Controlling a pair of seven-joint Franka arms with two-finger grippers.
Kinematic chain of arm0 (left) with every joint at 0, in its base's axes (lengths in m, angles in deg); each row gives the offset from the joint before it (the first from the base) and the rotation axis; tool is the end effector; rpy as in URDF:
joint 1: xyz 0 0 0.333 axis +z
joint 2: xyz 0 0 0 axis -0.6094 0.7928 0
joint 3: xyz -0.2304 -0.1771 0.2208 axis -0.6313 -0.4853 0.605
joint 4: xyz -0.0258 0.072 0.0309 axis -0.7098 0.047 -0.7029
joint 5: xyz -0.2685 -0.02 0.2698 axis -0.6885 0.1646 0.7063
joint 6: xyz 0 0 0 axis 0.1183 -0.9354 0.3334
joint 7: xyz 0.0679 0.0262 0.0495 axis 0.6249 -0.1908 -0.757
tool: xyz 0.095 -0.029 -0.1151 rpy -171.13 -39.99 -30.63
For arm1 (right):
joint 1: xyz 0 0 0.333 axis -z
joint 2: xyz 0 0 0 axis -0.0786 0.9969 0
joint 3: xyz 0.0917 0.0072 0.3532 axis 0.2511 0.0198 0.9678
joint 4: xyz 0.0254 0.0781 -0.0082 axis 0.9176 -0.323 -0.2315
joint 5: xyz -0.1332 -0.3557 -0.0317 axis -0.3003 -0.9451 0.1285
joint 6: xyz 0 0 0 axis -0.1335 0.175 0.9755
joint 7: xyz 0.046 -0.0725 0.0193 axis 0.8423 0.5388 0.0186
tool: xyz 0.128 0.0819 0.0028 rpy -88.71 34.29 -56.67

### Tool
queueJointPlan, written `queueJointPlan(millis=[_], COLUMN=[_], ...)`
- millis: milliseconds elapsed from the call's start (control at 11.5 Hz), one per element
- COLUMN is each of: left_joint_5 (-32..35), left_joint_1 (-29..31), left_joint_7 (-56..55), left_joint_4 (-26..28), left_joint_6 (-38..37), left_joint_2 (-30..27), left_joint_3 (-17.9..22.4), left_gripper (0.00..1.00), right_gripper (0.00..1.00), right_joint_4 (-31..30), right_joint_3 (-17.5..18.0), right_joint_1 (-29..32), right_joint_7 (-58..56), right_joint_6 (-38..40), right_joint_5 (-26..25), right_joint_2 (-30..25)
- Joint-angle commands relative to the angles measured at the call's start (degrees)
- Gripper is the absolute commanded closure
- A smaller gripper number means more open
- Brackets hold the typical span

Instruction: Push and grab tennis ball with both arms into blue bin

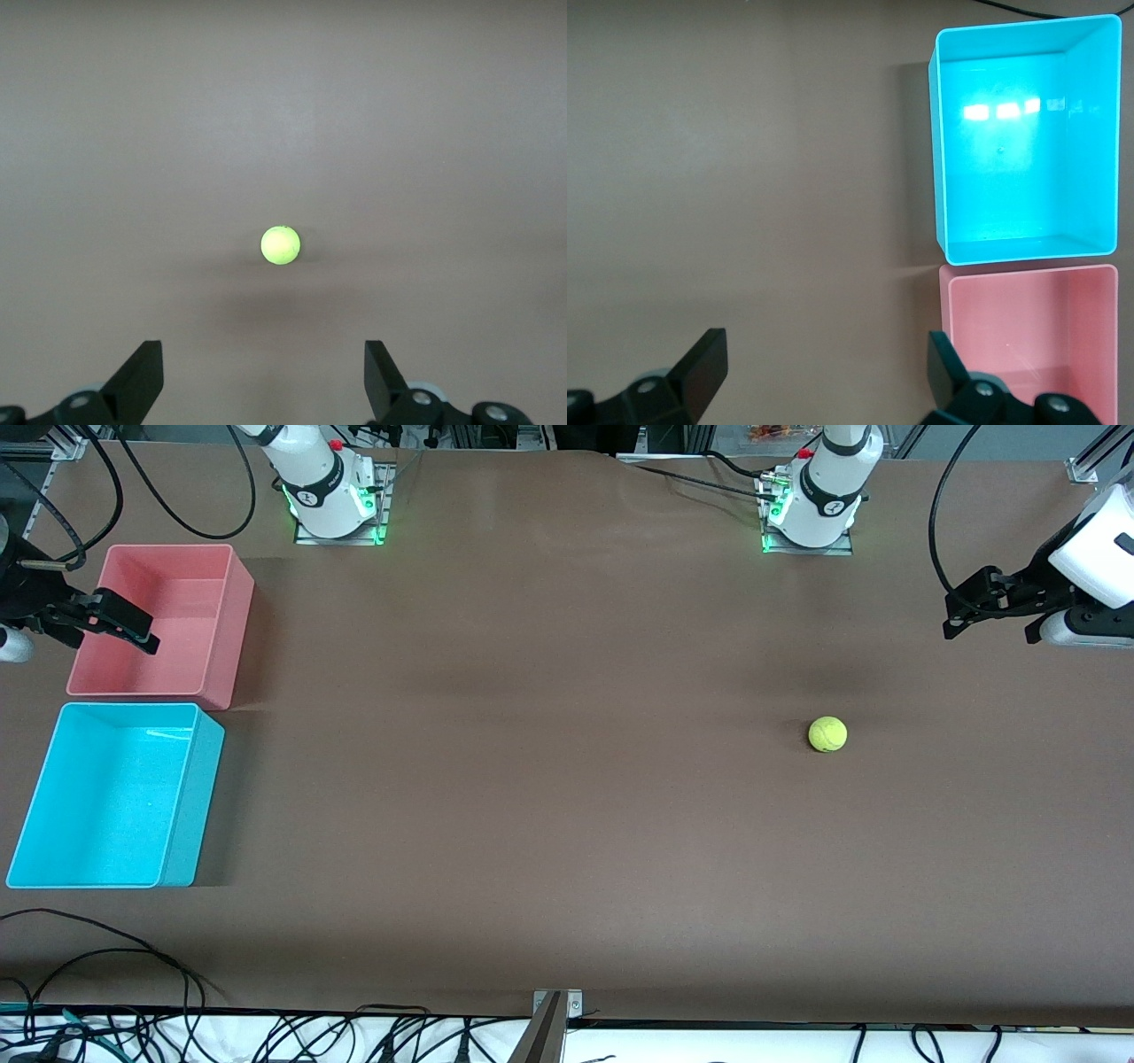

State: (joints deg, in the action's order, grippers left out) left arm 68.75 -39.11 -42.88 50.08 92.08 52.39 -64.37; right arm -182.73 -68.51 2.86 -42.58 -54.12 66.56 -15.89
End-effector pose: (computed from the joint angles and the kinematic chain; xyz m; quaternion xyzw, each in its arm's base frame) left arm 0.5334 -0.0370 0.6388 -0.9998 0.0189 0.0093 0.0005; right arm 0.5424 0.0002 0.6119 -0.9991 0.0392 -0.0131 0.0047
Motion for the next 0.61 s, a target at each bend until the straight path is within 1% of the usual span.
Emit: queueJointPlan(millis=[0,520], left_joint_5=[1.34,1.16], left_joint_1=[0.24,0.51], left_joint_7=[-0.5,-0.41], left_joint_4=[-1.97,-1.97], left_joint_6=[-1.31,-1.31], left_joint_2=[0.82,0.82], left_joint_3=[-0.16,-0.16], left_gripper=[0.0,0.0], right_gripper=[0.0,0.0], right_joint_4=[0.69,0.86], right_joint_3=[0.05,0.06], right_joint_1=[-0.03,0.06], right_joint_7=[-0.53,-0.52], right_joint_6=[0.98,0.37], right_joint_5=[0.97,0.97], right_joint_2=[-0.37,-0.02])
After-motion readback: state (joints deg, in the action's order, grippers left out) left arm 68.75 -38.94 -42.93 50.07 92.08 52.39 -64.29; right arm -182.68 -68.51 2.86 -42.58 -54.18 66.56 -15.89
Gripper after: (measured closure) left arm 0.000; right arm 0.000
